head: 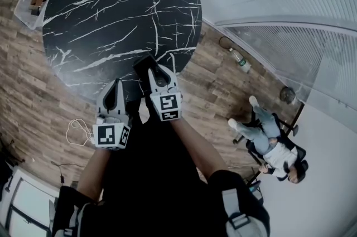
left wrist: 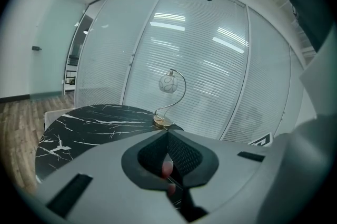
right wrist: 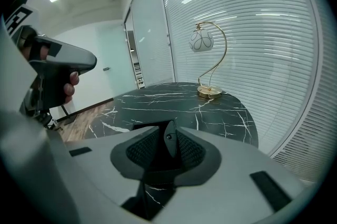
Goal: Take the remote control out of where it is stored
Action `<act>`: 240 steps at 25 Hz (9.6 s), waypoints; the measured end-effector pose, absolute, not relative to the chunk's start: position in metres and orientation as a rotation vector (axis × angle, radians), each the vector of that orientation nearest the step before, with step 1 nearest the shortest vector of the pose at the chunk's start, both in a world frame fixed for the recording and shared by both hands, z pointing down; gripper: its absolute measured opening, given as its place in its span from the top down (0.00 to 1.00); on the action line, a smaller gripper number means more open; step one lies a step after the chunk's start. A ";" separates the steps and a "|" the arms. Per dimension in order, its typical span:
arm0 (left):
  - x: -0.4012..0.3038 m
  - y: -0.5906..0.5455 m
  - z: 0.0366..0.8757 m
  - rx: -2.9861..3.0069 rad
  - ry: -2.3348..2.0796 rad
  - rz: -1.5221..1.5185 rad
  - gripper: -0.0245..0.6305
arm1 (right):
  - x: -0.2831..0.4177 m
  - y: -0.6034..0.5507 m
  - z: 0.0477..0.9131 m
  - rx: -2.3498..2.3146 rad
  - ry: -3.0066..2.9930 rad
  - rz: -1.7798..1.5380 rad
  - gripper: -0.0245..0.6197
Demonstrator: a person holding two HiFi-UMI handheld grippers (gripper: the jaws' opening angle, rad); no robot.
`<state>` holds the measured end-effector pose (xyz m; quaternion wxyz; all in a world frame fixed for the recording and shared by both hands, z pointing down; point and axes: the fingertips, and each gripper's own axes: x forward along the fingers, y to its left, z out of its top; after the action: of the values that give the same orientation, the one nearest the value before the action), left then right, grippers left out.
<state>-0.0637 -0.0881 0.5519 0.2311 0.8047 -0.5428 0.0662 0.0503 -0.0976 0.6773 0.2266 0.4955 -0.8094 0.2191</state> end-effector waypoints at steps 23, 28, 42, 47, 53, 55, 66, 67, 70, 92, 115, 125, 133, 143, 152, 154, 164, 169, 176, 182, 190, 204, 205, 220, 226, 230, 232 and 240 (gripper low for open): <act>-0.073 -0.069 0.547 2.209 -1.516 0.157 0.97 | 0.045 -0.089 0.670 1.361 -2.236 0.545 0.84; -0.074 -0.065 0.547 2.206 -1.522 0.158 0.97 | 0.045 -0.088 0.670 1.361 -2.235 0.537 0.84; -0.078 -0.058 0.545 2.207 -1.534 0.145 0.97 | 0.045 -0.087 0.669 1.363 -2.237 0.521 0.85; -0.079 -0.057 0.541 2.211 -1.533 0.142 0.97 | 0.044 -0.087 0.666 1.364 -2.238 0.511 0.85; -0.080 -0.054 0.540 2.215 -1.537 0.139 0.97 | 0.045 -0.086 0.663 1.367 -2.240 0.501 0.85; -0.081 -0.053 0.538 2.215 -1.538 0.135 0.97 | 0.045 -0.085 0.661 1.368 -2.241 0.498 0.85; -0.082 -0.054 0.528 2.228 -1.553 0.108 0.97 | 0.042 -0.084 0.653 1.370 -2.251 0.481 0.85; -0.082 -0.054 0.527 2.230 -1.555 0.105 0.97 | 0.042 -0.083 0.652 1.370 -2.252 0.479 0.85; -0.083 -0.052 0.525 2.230 -1.560 0.098 0.97 | 0.042 -0.082 0.651 1.373 -2.254 0.478 0.85; -0.089 -0.049 0.493 2.288 -1.612 0.053 0.97 | 0.042 -0.079 0.651 1.385 -2.253 0.451 0.85; -0.086 -0.062 0.454 2.364 -1.671 0.001 0.97 | 0.044 -0.079 0.646 1.359 -2.266 0.437 0.85; -0.081 -0.065 0.448 2.383 -1.672 -0.014 0.97 | 0.048 -0.079 0.634 1.356 -2.282 0.421 0.85; -0.077 -0.068 0.442 2.400 -1.677 -0.032 0.97 | 0.051 -0.081 0.627 1.355 -2.300 0.415 0.85; -0.074 -0.067 0.440 2.411 -1.683 -0.042 0.97 | 0.051 -0.080 0.618 1.353 -2.325 0.399 0.85; -0.073 -0.067 0.437 2.426 -1.675 -0.053 0.97 | 0.054 -0.076 0.610 1.367 -2.328 0.389 0.85; -0.072 -0.067 0.437 2.426 -1.674 -0.051 0.97 | 0.055 -0.076 0.607 1.370 -2.329 0.390 0.85; -0.071 -0.068 0.437 2.431 -1.671 -0.061 0.97 | 0.055 -0.075 0.594 1.381 -2.352 0.379 0.85; -0.072 -0.068 0.436 2.425 -1.675 -0.058 0.97 | 0.055 -0.075 0.587 1.387 -2.363 0.377 0.85; -0.071 -0.067 0.436 2.419 -1.681 -0.061 0.97 | 0.057 -0.074 0.583 1.386 -2.367 0.380 0.85; -0.070 -0.068 0.436 2.417 -1.689 -0.061 0.97 | 0.059 -0.075 0.577 1.392 -2.377 0.375 0.85; -0.069 -0.067 0.435 2.414 -1.700 -0.067 0.97 | 0.062 -0.075 0.572 1.396 -2.390 0.371 0.85; -0.069 -0.068 0.433 2.413 -1.714 -0.075 0.97 | 0.063 -0.077 0.552 1.409 -2.431 0.355 0.85; -0.069 -0.067 0.433 2.413 -1.714 -0.074 0.97 | 0.063 -0.078 0.549 1.412 -2.437 0.349 0.85; -0.067 -0.068 0.431 2.414 -1.709 -0.076 0.97 | 0.062 -0.080 0.513 1.441 -2.499 0.320 0.85; -0.068 -0.067 0.433 2.416 -1.710 -0.076 0.97 | 0.063 -0.080 0.504 1.455 -2.513 0.311 0.85; -0.067 -0.069 0.434 2.419 -1.709 -0.078 0.97 | 0.063 -0.083 0.501 1.468 -2.524 0.303 0.85; -0.068 -0.070 0.433 2.420 -1.709 -0.080 0.97 | 0.063 -0.084 0.498 1.475 -2.530 0.298 0.85; -0.070 -0.069 0.431 2.416 -1.716 -0.085 0.97 | 0.061 -0.084 0.478 1.486 -2.564 0.268 0.85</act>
<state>-0.0699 -0.0688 0.4305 0.0885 0.8118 -0.5765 -0.0287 0.0611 -0.0838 0.4779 0.0828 0.4976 -0.8588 0.0898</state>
